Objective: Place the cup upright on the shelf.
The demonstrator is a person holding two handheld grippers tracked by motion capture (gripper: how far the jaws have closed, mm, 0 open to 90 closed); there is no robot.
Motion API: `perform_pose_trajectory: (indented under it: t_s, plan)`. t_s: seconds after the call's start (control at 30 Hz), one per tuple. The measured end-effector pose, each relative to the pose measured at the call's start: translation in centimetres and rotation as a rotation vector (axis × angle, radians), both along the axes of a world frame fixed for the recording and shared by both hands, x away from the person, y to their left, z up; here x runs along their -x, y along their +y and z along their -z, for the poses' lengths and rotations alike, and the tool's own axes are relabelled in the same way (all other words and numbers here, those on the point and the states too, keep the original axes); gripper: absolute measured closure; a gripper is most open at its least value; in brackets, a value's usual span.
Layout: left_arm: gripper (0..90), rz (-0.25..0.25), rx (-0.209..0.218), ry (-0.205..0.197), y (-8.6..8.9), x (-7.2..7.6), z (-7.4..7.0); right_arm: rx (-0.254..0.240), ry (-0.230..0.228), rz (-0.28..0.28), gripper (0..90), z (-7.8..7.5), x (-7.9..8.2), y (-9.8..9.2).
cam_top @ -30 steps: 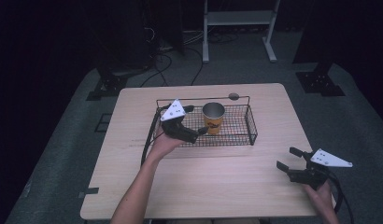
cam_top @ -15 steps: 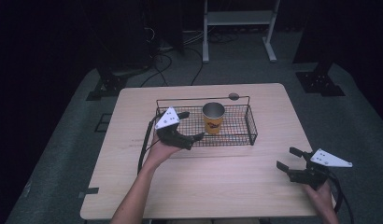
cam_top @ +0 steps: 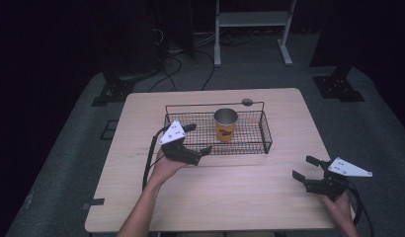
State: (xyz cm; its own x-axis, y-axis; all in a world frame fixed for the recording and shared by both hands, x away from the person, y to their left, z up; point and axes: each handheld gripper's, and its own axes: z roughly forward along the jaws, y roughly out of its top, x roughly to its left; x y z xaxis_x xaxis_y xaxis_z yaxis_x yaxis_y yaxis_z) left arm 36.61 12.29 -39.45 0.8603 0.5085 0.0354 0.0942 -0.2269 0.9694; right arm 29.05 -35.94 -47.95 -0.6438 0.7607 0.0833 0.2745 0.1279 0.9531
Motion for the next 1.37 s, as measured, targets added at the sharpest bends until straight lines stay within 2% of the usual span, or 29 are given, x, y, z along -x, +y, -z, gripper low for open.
perform_pose_trajectory:
  t_s: [0.77, 0.93, 1.13, 1.37]
  plan:
    - [1.3, -0.022, 0.003, 0.000, 1.2, 2.6, 1.5, 0.005, 0.000, 0.000, 13.3, 0.0, 0.0, 0.0]
    - [1.3, -0.029, -0.011, 0.004, 1.5, 3.6, 2.4, 0.004, 0.000, 0.000, 13.3, 0.0, 0.0, 0.0]
    - [1.3, -0.039, 0.008, 0.009, 2.1, 4.8, 3.4, 0.003, 0.002, 0.000, 13.3, 0.0, 0.0, 0.0]
    - [1.3, -0.055, 0.010, 0.006, 2.5, 6.3, 4.3, 0.004, 0.000, -0.004, 13.3, 0.0, 0.0, 0.0]
